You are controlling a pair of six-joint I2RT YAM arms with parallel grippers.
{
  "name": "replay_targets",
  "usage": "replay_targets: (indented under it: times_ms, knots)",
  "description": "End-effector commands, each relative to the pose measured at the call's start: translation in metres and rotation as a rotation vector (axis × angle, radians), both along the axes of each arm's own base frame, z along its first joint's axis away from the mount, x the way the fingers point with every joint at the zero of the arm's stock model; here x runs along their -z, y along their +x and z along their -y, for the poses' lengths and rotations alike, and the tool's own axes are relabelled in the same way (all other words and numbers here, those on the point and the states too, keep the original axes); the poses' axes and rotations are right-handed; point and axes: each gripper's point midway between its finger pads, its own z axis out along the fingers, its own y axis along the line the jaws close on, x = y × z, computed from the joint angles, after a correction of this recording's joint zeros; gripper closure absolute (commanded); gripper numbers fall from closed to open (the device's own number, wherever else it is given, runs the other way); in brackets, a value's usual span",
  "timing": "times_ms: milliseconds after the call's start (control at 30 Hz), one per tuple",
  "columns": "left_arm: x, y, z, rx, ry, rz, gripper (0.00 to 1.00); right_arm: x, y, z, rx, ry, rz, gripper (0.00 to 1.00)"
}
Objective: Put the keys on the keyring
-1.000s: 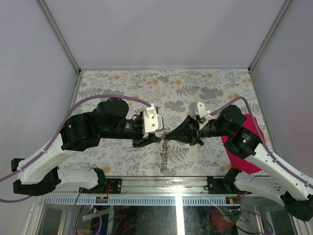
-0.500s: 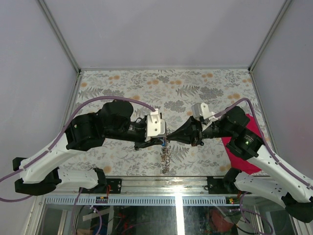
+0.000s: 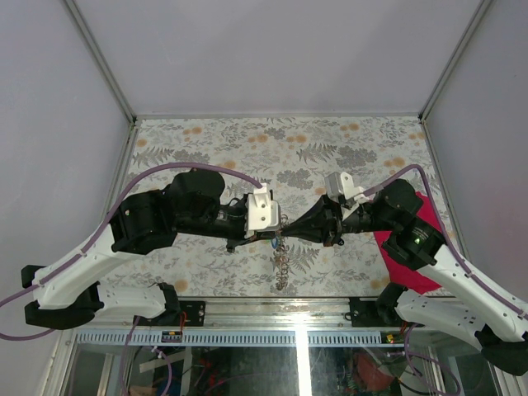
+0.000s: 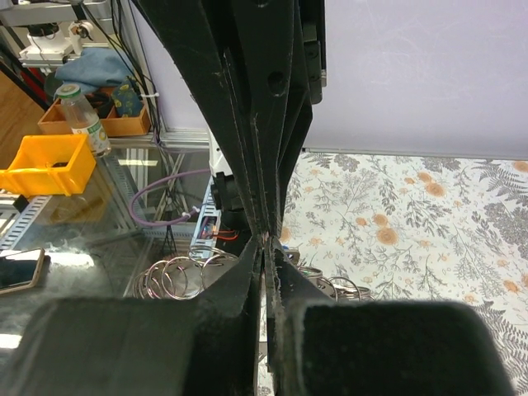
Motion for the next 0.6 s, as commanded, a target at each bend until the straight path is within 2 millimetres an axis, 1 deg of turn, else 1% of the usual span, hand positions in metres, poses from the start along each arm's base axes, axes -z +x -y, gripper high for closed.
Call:
replay_targets:
  times_ms: [0, 167, 333, 500, 567]
  knots:
    - [-0.007, 0.001, 0.002, -0.007, -0.038, 0.021, 1.00, -0.058, -0.011, 0.012, -0.001, 0.184, 0.118, 1.00]
    - [-0.012, 0.002, 0.004, -0.017, -0.079, 0.027, 1.00, -0.066, -0.011, 0.015, 0.018, 0.239, 0.116, 1.00]
    - [-0.023, -0.002, 0.009, -0.003, -0.152, 0.017, 1.00, -0.076, -0.009, 0.019, 0.048, 0.311, 0.105, 1.00]
    - [-0.038, -0.012, 0.019, 0.036, -0.286, -0.010, 1.00, -0.087, -0.006, 0.024, 0.072, 0.445, 0.063, 1.00]
    - [-0.044, -0.013, 0.022, 0.039, -0.340, -0.014, 1.00, -0.095, -0.007, 0.030, 0.078, 0.520, 0.057, 1.00]
